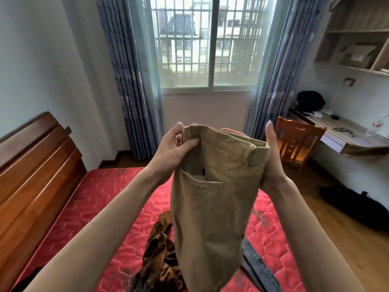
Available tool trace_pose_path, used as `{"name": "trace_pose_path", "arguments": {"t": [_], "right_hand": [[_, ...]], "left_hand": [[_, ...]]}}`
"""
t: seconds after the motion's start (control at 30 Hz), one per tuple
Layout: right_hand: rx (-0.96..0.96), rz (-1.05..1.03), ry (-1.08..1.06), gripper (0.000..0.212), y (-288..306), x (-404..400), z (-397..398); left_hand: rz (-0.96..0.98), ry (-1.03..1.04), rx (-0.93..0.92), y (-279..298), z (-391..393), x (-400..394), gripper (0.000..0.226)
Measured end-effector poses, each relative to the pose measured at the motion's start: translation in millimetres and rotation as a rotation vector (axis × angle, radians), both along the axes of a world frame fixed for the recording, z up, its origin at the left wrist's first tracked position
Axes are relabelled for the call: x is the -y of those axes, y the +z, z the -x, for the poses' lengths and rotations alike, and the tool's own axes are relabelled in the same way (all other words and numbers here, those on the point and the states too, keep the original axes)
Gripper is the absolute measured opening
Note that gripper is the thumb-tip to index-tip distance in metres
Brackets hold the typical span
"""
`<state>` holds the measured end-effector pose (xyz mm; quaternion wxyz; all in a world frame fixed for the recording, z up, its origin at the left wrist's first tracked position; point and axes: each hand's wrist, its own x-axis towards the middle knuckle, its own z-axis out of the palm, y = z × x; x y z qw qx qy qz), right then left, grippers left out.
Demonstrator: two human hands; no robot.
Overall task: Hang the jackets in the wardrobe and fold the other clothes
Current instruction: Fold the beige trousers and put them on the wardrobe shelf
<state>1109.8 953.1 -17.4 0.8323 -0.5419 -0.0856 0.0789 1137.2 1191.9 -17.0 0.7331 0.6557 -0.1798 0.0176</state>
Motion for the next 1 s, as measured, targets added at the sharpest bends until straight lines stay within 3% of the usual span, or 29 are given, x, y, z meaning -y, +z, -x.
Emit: {"name": "trace_pose_path", "arguments": {"t": [0.07, 0.17, 0.3, 0.47, 0.6, 0.77, 0.9, 1.0], "right_hand": [[0.145, 0.060, 0.049, 0.089, 1.4, -0.3, -1.5], [0.393, 0.427, -0.151, 0.046, -5.1, -6.1, -9.0], [0.488, 0.526, -0.287, 0.018, -7.9, -13.2, -38.4], [0.510, 0.565, -0.262, 0.026, 4.9, -27.4, -77.0], [0.500, 0.693, -0.203, 0.031, 15.8, -41.1, -123.8], [0.542, 1.066, -0.112, 0.050, 37.5, -54.9, -203.7], [0.643, 1.271, -0.175, 0.038, 73.2, -68.1, -262.0], [0.720, 1.329, -0.345, 0.042, 121.5, -78.0, -282.4]], "left_hand": [[0.035, 0.057, 0.021, -1.6, -5.5, -3.5, 0.031], [0.039, 0.120, 0.043, 0.7, -11.5, -8.3, 0.024], [-0.007, 0.150, 0.050, 5.6, -24.4, -23.2, 0.026], [-0.132, 0.233, 0.105, 14.0, -56.9, -49.4, 0.026], [-0.269, 0.285, 0.117, 26.4, -99.9, -75.5, 0.047], [-0.695, 0.399, 0.268, 42.5, -159.4, -97.5, 0.024], [-0.814, 0.496, 0.340, 72.4, -196.8, -97.0, 0.021], [-0.847, 0.595, 0.468, 113.2, -217.0, -88.6, 0.022]]}}
